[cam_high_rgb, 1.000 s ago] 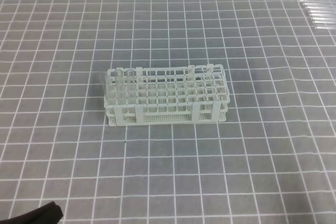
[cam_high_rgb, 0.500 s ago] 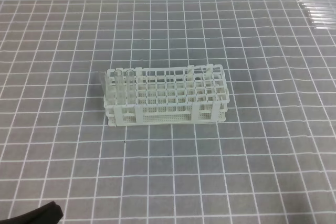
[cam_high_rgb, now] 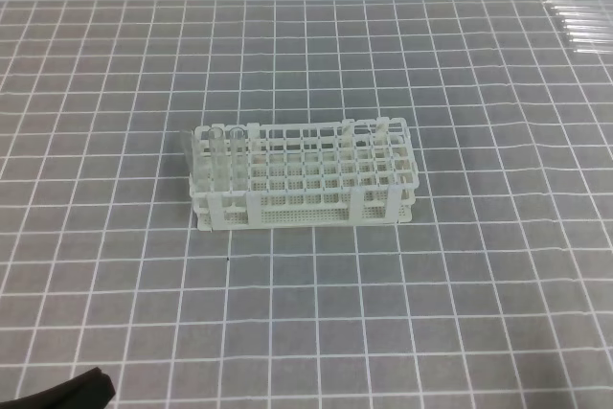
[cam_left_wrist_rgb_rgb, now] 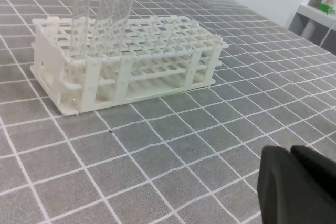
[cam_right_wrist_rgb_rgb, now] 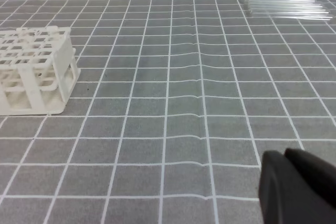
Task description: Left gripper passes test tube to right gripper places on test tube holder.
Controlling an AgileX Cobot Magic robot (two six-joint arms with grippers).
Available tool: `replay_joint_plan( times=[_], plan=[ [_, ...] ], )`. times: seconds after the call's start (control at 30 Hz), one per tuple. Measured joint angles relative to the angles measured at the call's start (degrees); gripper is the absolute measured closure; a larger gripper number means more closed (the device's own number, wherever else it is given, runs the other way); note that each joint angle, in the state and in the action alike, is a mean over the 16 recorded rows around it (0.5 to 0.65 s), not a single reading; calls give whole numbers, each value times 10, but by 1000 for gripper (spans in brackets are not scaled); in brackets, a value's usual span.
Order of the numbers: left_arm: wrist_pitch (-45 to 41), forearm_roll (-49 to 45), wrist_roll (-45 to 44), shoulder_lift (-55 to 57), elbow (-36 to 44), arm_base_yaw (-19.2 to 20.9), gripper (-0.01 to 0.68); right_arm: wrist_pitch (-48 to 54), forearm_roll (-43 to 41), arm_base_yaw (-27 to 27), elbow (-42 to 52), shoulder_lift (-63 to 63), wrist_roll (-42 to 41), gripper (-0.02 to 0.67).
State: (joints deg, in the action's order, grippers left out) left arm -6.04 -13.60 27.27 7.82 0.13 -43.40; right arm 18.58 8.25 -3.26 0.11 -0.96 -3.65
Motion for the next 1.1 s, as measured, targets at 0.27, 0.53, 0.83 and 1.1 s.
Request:
replay_joint_plan(
  times=[0.27,0.53,0.83,1.1],
  plan=[
    [2,0,0,1,1,0,675,0,0,0,0,0,0,662],
    [2,-15,-5,1,2,4,675,0,0,0,0,0,0,662],
    [14,-37,-15,0,3,91,675,-1,0,0,0,0,0,662],
    [39,-15,-46,-16,5,262,674,-1,0,0,0,0,0,662]
  ],
)
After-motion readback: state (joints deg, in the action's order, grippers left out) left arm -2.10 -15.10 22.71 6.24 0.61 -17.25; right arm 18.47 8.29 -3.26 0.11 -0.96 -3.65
